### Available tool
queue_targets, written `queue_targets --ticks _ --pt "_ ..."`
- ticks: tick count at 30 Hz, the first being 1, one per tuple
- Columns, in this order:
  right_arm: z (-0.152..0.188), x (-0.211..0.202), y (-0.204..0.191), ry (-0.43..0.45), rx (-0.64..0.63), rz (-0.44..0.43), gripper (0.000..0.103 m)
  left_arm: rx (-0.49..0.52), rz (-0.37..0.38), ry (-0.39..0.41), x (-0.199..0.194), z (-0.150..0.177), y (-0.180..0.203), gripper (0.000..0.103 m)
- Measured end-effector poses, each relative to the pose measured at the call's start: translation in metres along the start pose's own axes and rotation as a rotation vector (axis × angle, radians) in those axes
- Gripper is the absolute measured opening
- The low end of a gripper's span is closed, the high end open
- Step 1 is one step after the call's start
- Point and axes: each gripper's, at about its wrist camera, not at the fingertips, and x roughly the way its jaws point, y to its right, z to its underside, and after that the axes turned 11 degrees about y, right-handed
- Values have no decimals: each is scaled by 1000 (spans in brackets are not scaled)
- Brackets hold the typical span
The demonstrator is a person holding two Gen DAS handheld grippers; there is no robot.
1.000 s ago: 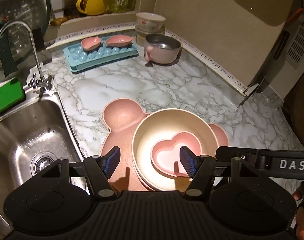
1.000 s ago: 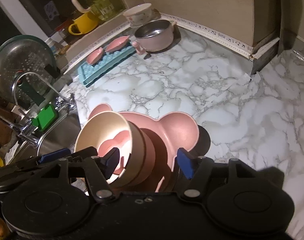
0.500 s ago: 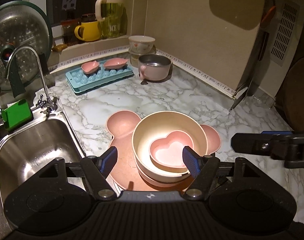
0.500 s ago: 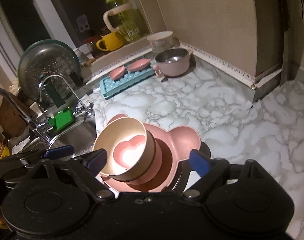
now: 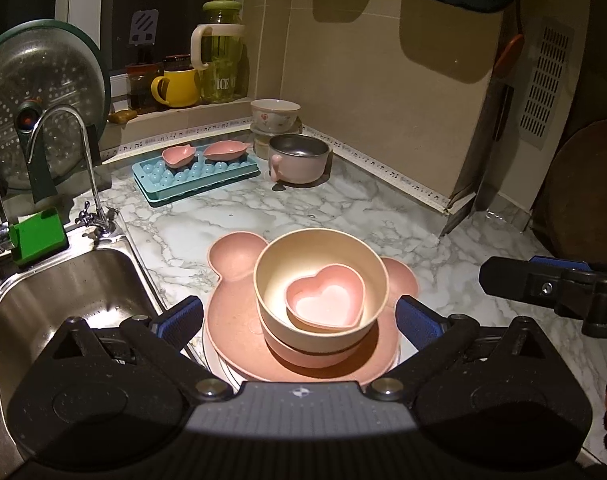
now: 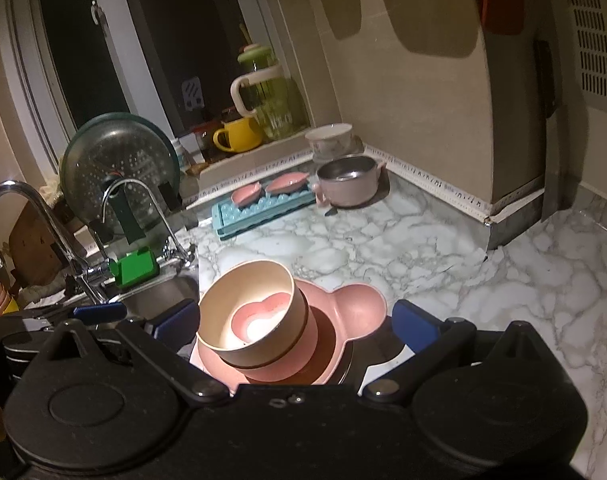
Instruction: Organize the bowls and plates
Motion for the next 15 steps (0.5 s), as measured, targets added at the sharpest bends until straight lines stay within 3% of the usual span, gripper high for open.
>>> queue_targets --ticks 7,15 --pt "9 -17 -2 63 -25 1 103 -6 -4 -5 -10 10 3 103" --pt "23 -26 -5 65 -30 42 103 -30 -11 -28 -10 16 5 103"
